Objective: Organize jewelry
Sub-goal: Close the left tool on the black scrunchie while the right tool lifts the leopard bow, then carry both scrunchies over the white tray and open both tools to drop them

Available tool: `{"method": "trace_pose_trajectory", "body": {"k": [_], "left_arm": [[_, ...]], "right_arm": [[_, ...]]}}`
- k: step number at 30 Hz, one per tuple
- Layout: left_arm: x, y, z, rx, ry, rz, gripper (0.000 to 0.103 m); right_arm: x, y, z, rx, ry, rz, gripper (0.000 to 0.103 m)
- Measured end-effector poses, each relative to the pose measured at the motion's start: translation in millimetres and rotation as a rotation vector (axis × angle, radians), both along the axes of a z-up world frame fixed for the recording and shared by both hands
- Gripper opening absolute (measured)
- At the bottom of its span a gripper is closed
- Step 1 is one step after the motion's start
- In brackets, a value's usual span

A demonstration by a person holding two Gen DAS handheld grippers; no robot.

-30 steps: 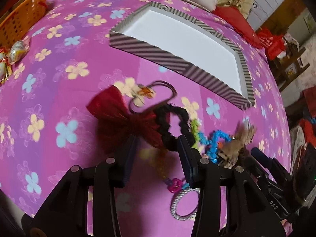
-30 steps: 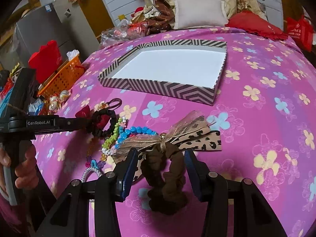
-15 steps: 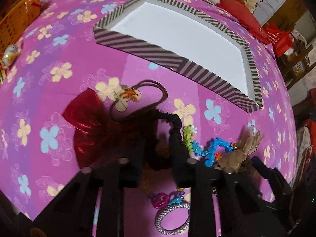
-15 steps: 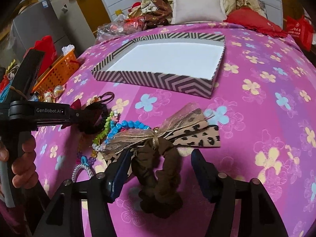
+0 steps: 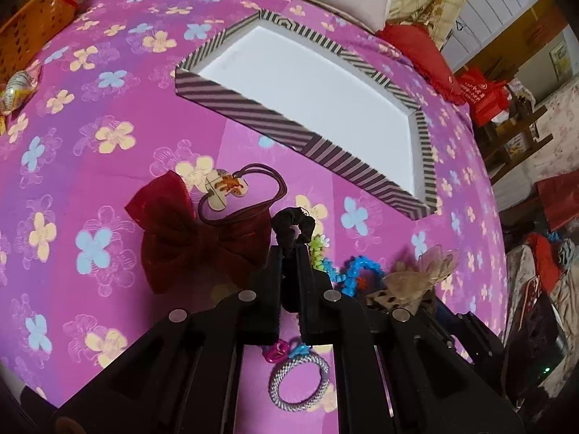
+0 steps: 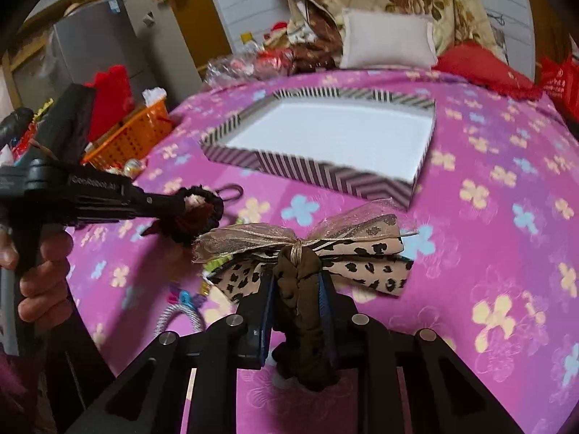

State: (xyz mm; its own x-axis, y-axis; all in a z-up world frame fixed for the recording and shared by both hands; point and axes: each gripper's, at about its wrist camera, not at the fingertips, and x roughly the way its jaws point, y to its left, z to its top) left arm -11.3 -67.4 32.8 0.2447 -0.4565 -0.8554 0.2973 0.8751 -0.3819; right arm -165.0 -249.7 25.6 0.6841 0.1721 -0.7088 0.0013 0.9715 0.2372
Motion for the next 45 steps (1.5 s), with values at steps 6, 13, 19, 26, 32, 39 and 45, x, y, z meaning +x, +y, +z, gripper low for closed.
{"method": "trace_pose_trajectory", "body": {"k": [6,13,19,26,32,39,45], "left_arm": [[-8,3,19,-0.009,-0.038,-0.004,0.006],[-9,-3,40,0.0,-0.091,-0.014,0.006],[1,-11,51,0.022,-0.13,-0.01,0.006],[14,-25,55,0.049,-0.155,-0.014,0.006],[30,-36,53,0.069,-0.167,-0.014,0.006],[54,-45,49,0.098,-0.196,-0.009,0.006],[84,-49,43,0.102,-0.213,-0.014,0.006]], "right_arm": [[-4,0,18,0.001,-0.034,-0.001,0.022],[-3,-2,31,-0.001,-0.062,-0.008,0.022],[3,-13,38,-0.002,-0.076,-0.033,0.022],[17,-28,42,-0.005,-0.08,-0.06,0.022],[36,-39,45,-0.009,-0.083,-0.078,0.022],[65,-53,50,-0.019,-0.09,-0.096,0.022],[96,-63,44,-0.027,-0.071,-0.103,0.022]]}}
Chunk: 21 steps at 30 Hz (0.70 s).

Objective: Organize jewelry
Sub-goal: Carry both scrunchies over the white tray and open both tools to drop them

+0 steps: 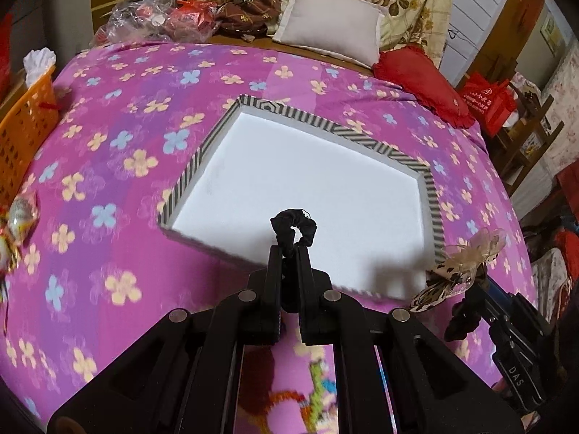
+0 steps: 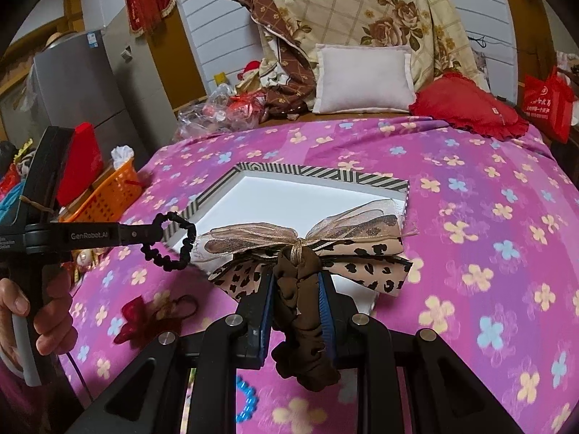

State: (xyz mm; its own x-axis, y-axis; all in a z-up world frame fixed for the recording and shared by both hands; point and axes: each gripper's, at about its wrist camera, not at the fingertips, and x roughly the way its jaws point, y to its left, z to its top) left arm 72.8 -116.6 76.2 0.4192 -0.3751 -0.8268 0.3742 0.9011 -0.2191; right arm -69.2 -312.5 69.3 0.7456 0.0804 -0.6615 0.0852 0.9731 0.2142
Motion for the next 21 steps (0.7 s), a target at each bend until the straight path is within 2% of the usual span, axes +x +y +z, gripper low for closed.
{"method": "trace_pose_trajectory", "body": {"k": [3,11,16,19,21], "left_arm": [[21,0,-9,-0.007,0.015,0.003,0.006],[62,4,-46,0.045,0.067,0.078,0.006],[68,9,-69,0.085,0.12,0.102,0.006],[67,11,-72,0.075,0.124,0.103,0.006],[65,11,-72,0.079,0.125,0.103,0.006]], "right_arm": [[17,-3,-5,-0.007,0.013,0.001,0.022],[53,-12,-29,-0.007,0.072,-0.003,0.022],[60,-15,-47,0.002,0.116,-0.002,0.022],[63,-16,-55,0.009,0.141,0.002,0.022],[65,-15,-61,0.0,0.167,0.003,0.026]]}}
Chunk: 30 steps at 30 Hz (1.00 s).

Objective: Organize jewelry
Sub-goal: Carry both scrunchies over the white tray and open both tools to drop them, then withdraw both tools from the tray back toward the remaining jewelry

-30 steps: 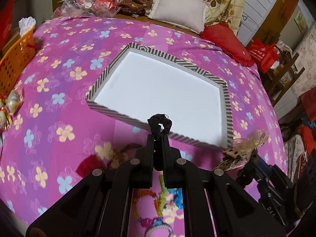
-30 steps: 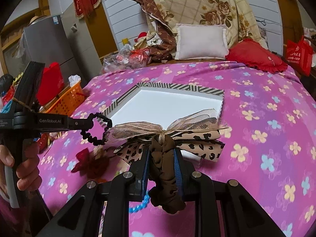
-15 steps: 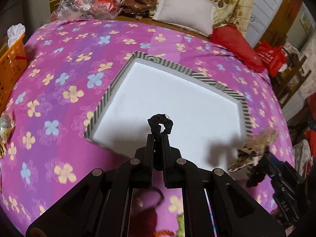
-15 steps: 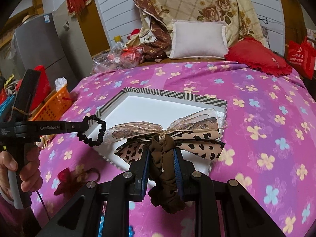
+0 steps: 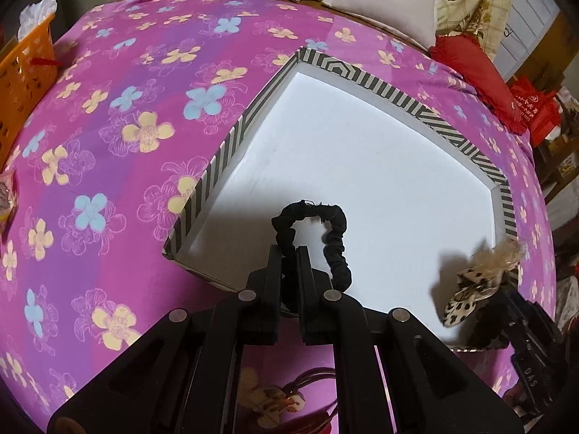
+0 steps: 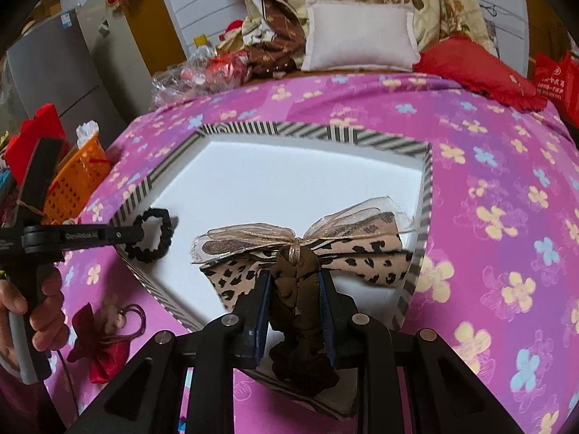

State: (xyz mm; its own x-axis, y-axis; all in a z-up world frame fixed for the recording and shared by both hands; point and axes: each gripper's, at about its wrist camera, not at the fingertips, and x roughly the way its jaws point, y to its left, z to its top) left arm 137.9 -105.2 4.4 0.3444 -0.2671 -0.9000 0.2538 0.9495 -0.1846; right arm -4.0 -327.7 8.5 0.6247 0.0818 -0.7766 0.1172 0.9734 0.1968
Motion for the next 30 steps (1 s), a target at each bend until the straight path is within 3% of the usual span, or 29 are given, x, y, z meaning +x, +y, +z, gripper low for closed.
{"method": "trace_pose_trajectory", "body": {"k": [2,3,6,8,10,11,15,20,30], "left_arm": [[-1,-1,1,0.004,-0.001,-0.002,0.007],[-1,-1,1,0.001,0.002,-0.001,0.007],[-2,2,3,-0.036,0.018,-0.002,0.015],[-4,5,9,-0.058,0.011,-0.004,0.028],[-10,11,20,-0.096,-0.009,-0.006,0.053],[-15,15,27,-0.112,-0.02,-0.005,0.056],[-32,32,42,-0.145,-0.029,-0.005,0.058],[-62,64,51,-0.124,-0.048,0.019,0.058],[-137,99,26,-0.038,-0.059,0.044,0.058]], "right_arm": [[2,0,-3,-0.01,0.015,-0.01,0.044],[1,-1,-3,-0.006,0.014,-0.012,0.048],[-2,-1,-1,-0.001,0.014,-0.012,0.049],[-7,1,5,-0.01,-0.002,-0.01,0.05],[-16,2,15,-0.021,-0.035,-0.012,0.053],[-19,3,19,-0.023,-0.046,-0.016,0.059],[-37,9,35,-0.017,-0.09,-0.013,0.062],[-69,21,46,-0.014,-0.121,0.006,0.063],[-126,51,33,-0.028,-0.086,0.047,0.067]]}}
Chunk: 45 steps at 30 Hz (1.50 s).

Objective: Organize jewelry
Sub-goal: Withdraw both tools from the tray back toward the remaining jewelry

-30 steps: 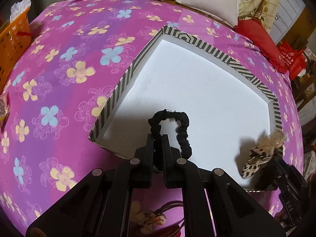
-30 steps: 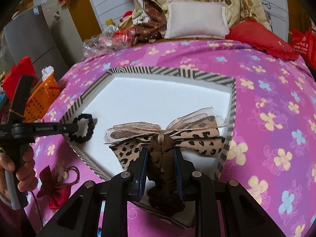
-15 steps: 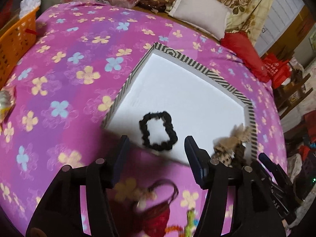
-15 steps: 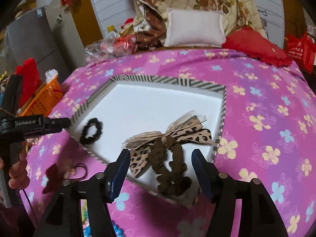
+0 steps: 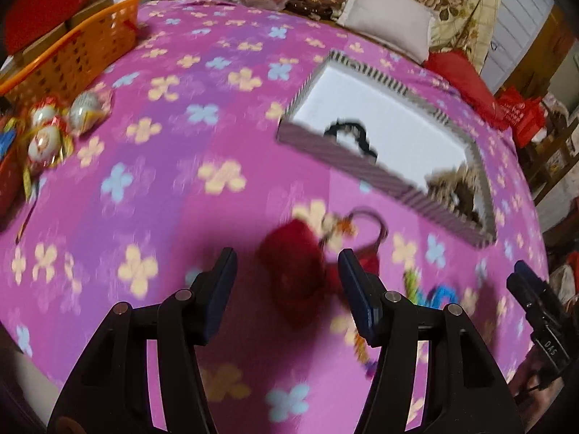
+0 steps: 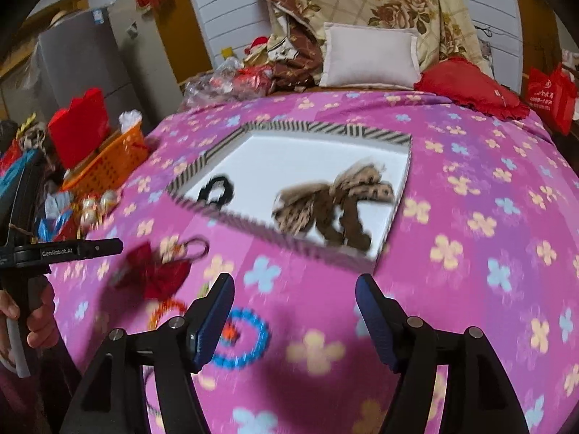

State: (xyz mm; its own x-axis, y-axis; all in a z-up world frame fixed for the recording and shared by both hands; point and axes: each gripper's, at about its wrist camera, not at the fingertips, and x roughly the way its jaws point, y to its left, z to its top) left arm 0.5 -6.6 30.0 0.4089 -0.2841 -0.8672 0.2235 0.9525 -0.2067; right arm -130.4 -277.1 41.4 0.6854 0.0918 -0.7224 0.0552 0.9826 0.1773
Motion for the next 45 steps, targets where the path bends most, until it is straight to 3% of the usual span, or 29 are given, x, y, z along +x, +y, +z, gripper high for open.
{"method": "trace_pose_trajectory", "body": {"k": [15,21,45], "left_arm": [[-45,9,-18,-0.023,0.037,0.041,0.058],[-51,4,-15,0.002,0.022,0.034,0.058],[-48,1,-24,0.004,0.051,0.039,0.058]], "right_arm": [[-38,25,-17,0.029,0.043,0.035,0.067],[-41,29,-14,0.02,0.037,0.037,0.073],[-40,28,-24,0.029,0.069,0.03,0.074]]}}
